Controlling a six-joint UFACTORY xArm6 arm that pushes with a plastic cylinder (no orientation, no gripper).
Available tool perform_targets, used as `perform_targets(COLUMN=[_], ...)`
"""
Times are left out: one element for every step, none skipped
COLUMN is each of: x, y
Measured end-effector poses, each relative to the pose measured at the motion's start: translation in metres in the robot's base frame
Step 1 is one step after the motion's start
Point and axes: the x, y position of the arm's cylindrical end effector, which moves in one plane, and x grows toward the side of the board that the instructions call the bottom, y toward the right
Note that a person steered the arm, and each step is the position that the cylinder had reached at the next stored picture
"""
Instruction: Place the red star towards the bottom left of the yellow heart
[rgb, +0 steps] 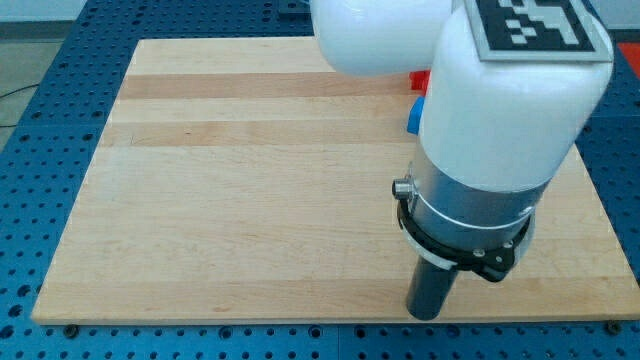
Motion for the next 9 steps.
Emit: perform_targets(x=[0.001,-0.001,-0.029,-0.133,-0.198,-0.199,-0.199,-0.199,-0.235], y=[0.003,0.105,0.194,0.205,0.213,0.213,0.213,0.215,0.217])
